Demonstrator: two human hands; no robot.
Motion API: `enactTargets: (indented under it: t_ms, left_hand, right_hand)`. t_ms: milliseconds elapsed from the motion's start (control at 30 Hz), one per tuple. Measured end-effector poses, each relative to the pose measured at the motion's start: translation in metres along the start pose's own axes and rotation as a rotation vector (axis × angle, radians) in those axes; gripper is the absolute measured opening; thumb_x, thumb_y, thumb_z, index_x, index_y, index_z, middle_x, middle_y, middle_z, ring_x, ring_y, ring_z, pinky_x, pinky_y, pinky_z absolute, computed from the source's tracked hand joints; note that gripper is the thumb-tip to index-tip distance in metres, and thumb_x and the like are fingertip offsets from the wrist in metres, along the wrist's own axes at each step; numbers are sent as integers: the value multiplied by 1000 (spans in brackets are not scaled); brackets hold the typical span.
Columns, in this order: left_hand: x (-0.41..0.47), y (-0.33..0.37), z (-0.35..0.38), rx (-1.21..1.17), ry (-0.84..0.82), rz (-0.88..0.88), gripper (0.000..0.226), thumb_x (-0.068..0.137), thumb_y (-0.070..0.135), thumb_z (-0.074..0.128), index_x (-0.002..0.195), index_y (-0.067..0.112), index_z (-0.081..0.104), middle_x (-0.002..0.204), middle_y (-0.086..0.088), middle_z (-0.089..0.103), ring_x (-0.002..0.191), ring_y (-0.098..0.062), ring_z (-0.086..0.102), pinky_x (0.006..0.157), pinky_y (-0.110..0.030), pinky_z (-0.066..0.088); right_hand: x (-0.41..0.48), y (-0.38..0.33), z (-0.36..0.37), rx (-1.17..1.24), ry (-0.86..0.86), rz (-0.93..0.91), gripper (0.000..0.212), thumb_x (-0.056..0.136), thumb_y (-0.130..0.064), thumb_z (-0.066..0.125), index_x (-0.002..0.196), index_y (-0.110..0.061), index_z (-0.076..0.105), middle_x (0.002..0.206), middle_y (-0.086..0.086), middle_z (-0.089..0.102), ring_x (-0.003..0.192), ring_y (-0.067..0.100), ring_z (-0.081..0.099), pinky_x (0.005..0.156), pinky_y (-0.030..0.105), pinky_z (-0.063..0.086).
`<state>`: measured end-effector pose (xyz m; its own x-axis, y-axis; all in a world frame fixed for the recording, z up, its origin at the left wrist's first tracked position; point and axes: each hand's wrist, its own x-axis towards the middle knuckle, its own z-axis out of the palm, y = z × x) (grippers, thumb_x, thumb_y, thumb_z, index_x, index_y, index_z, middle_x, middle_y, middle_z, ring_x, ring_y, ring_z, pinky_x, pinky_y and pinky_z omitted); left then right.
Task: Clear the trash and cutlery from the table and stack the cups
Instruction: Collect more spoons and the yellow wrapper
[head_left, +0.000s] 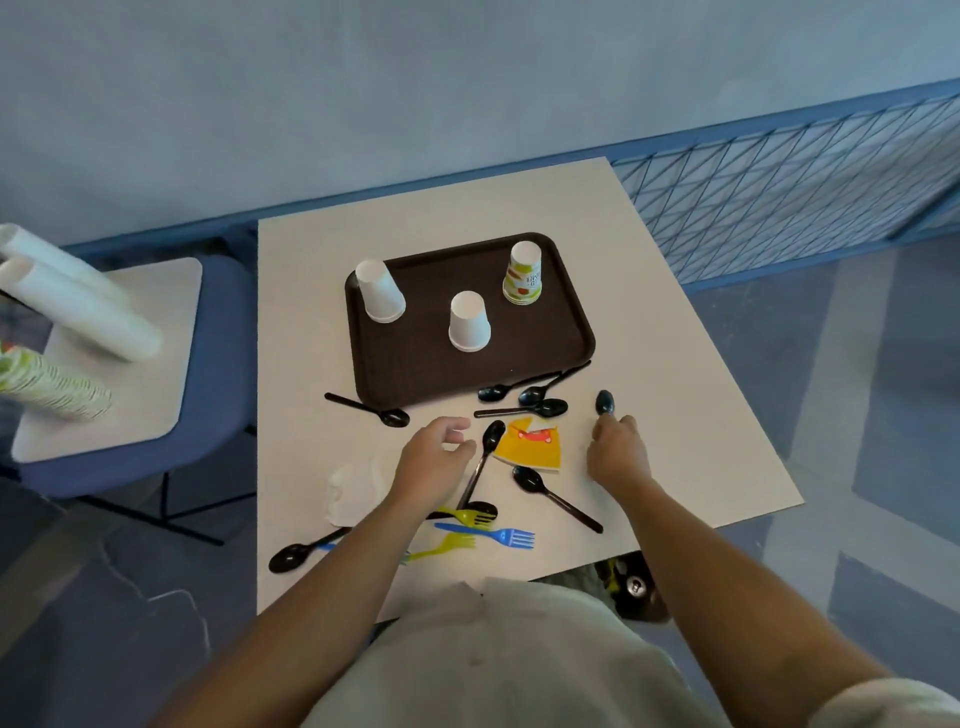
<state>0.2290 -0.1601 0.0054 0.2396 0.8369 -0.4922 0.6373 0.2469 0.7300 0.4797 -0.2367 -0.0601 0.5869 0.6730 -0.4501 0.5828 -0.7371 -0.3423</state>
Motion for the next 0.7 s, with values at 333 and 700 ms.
enactTargets:
  t_ms: [333, 700]
  left_hand:
    - [42, -23, 35, 396, -132, -20, 44, 90, 36, 78, 127, 20, 64, 113, 0, 66, 102, -19, 63, 85, -29, 50]
    - [55, -32, 39, 494, -139, 39, 10, 89, 21, 68, 94, 15, 63, 96, -2, 63, 87, -23, 61, 69, -33, 47]
  right_hand:
    - [4, -3, -4, 359, 27, 146, 33, 87, -17, 64, 115, -21, 48, 90, 5, 65, 77, 28, 67, 72, 49, 61]
    - [-19, -31, -17, 561, 31, 94, 20, 93, -8, 60, 112, -12, 63, 85, 3, 62, 66, 11, 56, 44, 10, 39]
